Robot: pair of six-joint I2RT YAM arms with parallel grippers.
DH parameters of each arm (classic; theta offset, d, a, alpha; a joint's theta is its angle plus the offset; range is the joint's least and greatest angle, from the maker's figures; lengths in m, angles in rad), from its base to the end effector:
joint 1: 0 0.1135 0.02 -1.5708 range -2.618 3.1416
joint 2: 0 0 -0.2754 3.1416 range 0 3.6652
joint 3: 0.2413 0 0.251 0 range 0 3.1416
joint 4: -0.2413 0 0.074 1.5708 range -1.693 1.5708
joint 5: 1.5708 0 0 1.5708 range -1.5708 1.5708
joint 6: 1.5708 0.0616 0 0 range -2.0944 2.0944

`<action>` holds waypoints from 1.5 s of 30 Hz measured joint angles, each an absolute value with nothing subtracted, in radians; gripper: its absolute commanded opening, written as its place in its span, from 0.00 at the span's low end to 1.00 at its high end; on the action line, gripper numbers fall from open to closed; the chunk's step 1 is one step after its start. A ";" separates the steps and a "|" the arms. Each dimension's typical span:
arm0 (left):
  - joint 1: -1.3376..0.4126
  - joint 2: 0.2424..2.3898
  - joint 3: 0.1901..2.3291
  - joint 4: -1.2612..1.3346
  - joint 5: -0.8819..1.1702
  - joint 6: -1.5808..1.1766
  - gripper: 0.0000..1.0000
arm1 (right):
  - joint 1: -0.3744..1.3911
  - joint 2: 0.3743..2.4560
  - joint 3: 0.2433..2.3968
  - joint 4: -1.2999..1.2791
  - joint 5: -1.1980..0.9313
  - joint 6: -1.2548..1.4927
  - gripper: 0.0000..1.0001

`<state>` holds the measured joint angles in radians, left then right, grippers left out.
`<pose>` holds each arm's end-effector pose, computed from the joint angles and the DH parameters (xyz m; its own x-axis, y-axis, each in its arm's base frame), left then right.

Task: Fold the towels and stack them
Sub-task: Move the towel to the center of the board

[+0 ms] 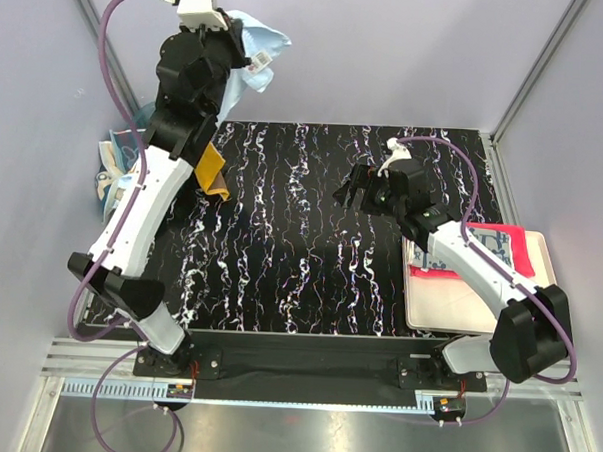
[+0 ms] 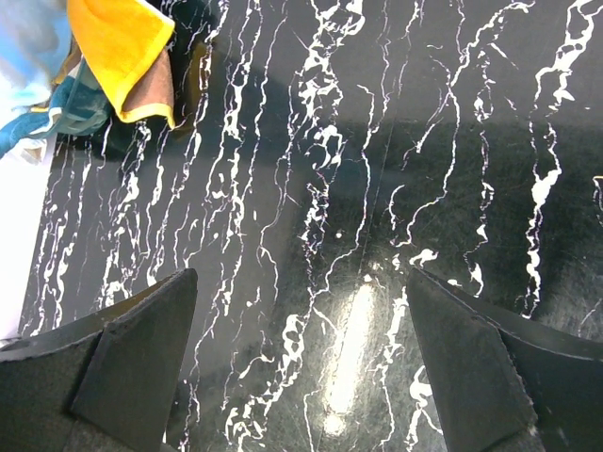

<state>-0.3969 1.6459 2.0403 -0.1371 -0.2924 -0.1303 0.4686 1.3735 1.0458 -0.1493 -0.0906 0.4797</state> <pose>0.3492 -0.1271 0.5710 0.2180 -0.2263 -0.9494 0.1426 0.9697 -0.1984 0.2975 0.1569 0.2998 -0.6041 0.2094 -0.7689 -0.2736 0.8518 0.4469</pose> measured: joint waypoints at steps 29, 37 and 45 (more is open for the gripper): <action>-0.921 1.334 0.986 -0.026 0.220 -0.433 0.00 | 0.469 1.133 0.939 -0.292 0.147 0.542 1.00; -1.105 1.332 0.932 -0.022 0.169 -0.516 0.11 | 0.469 1.190 0.906 -0.308 0.091 0.536 1.00; -1.059 1.271 0.865 -0.150 -0.109 -0.646 0.10 | 0.511 1.172 0.798 -0.347 0.063 0.556 1.00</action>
